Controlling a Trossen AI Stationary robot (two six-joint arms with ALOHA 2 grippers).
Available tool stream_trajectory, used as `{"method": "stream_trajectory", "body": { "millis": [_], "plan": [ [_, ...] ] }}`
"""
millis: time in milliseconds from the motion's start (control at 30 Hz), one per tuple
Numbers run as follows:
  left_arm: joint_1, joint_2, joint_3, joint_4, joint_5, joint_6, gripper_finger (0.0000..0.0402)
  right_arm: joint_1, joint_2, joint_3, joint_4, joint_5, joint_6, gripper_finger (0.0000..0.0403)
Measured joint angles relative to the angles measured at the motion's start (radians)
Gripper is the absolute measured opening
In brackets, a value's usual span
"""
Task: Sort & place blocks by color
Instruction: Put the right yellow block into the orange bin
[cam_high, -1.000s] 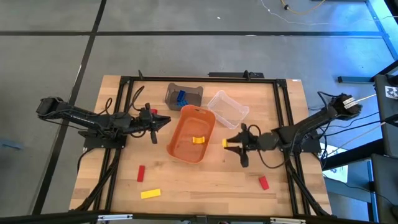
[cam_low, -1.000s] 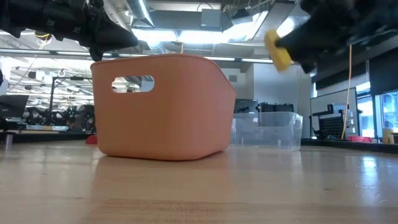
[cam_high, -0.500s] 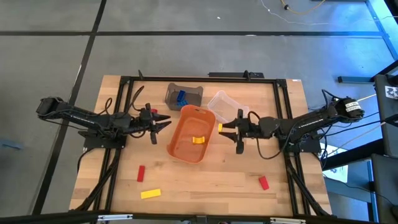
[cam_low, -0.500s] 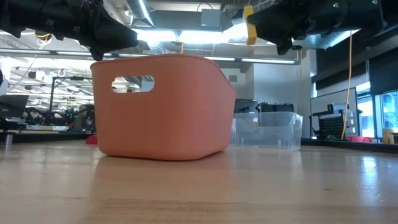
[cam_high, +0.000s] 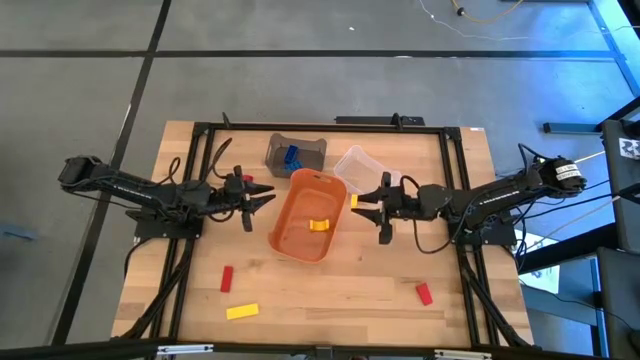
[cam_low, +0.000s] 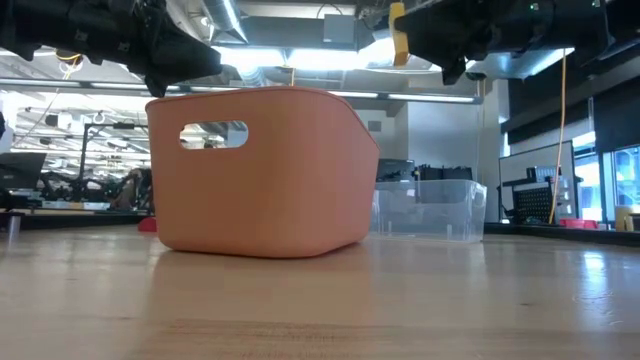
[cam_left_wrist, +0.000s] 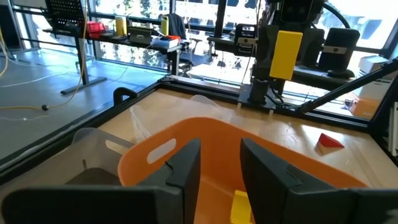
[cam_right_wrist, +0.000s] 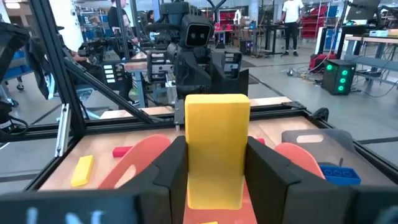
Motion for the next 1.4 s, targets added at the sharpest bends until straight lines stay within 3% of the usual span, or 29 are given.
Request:
{"method": "stream_trajectory", "body": {
  "millis": [767, 967, 1400],
  "plan": [
    [-0.003, 0.000, 0.000, 0.000, 0.056, -0.027, 0.0104, 0.000, 0.000, 0.000, 0.019, 0.001, -0.019, 0.0123],
    [-0.003, 0.000, 0.000, 0.000, 0.159, -0.046, 0.0104, 0.000, 0.000, 0.000, 0.020, 0.001, -0.001, 0.0123],
    [-0.003, 0.000, 0.000, 0.024, 0.153, -0.048, 0.0104, -0.030, 0.000, 0.001, 0.021, 0.001, -0.003, 0.0123]
  ]
}}
